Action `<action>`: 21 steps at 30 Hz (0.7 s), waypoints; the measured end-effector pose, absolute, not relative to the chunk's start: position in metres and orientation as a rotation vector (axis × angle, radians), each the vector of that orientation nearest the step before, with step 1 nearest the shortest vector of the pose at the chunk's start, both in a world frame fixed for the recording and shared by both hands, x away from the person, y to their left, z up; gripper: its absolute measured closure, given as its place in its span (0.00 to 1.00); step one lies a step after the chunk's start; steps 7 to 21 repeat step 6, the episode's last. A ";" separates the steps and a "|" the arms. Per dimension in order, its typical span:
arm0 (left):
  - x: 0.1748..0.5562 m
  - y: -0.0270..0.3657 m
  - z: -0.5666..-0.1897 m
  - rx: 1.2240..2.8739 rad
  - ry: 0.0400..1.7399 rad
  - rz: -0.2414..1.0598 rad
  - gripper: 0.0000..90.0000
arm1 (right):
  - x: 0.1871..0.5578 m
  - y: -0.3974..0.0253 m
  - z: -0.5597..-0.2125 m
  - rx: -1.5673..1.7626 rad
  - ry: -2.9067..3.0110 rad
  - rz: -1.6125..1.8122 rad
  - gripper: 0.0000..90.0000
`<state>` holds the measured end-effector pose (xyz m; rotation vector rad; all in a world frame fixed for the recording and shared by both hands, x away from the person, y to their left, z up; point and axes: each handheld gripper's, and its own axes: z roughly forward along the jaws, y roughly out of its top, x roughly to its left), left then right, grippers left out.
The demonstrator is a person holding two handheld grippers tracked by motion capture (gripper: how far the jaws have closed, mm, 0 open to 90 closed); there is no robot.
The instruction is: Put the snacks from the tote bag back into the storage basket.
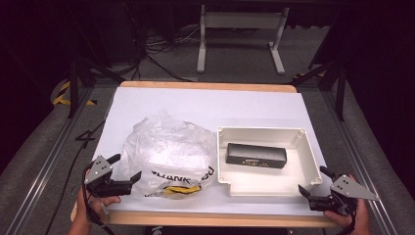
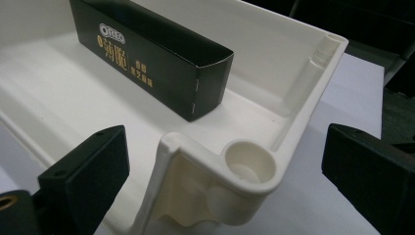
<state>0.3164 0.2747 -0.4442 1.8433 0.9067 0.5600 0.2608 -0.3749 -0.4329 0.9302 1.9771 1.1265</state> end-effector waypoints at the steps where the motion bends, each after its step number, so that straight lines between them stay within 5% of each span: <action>1: 0.317 0.275 -0.444 1.843 0.909 0.562 0.05 | 0.261 -0.375 -0.433 0.931 1.976 1.127 0.05; 21: 0.317 0.274 -0.445 1.836 0.917 0.550 0.05 | 0.262 -0.376 -0.434 0.947 1.975 1.116 0.05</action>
